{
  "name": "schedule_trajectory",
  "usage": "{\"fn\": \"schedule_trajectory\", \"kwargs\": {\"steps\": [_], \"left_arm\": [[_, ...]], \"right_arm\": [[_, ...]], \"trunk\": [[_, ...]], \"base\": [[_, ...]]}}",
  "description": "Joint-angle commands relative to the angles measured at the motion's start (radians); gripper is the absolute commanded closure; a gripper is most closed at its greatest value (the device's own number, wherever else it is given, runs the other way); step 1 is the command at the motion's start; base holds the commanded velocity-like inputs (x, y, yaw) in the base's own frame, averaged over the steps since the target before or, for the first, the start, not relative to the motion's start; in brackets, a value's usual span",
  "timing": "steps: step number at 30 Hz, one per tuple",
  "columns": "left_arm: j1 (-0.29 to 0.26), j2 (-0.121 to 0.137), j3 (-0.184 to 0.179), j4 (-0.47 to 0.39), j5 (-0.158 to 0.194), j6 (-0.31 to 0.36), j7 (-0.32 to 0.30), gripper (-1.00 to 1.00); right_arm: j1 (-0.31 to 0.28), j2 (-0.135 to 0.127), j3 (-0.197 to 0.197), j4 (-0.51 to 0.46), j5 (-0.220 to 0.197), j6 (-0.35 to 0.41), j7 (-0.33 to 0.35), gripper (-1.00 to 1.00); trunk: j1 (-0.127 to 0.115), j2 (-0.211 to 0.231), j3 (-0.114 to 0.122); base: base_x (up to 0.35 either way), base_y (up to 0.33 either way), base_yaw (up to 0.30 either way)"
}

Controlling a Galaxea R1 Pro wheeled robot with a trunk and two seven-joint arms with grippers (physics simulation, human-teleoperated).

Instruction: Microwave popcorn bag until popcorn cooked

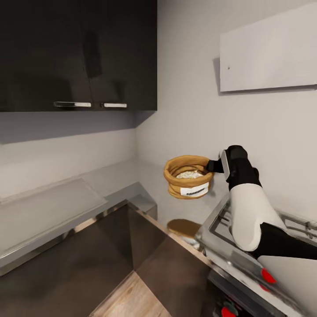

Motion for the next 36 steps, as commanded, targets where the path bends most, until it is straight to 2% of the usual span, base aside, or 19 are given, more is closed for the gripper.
{"fn": "schedule_trajectory", "kwargs": {"steps": [1,16,24,36], "left_arm": [[0.000,-0.001,0.007,-0.001,0.000,-0.001,-0.001,-1.00],[0.000,0.000,0.007,-0.001,0.000,-0.001,-0.001,-1.00],[0.000,0.000,0.006,-0.001,0.001,0.000,-0.002,-1.00],[0.000,0.000,0.008,-0.001,0.000,0.000,-0.001,-1.00]], "right_arm": [[-0.001,0.002,-0.004,-0.001,0.001,0.003,-0.002,1.00],[-0.001,0.006,-0.004,0.003,-0.003,0.003,0.010,1.00],[-0.001,0.006,-0.004,0.004,-0.003,0.003,0.012,1.00],[-0.001,0.006,-0.004,0.010,-0.003,0.003,0.011,1.00]], "trunk": [[-0.001,-0.001,-0.001],[-0.001,-0.001,-0.001],[-0.001,-0.001,-0.001],[-0.001,-0.001,-0.001]], "base": [[-0.346,0.000,0.000],[-0.345,0.000,0.000],[-0.149,0.000,0.000],[-0.338,0.000,0.000]]}}
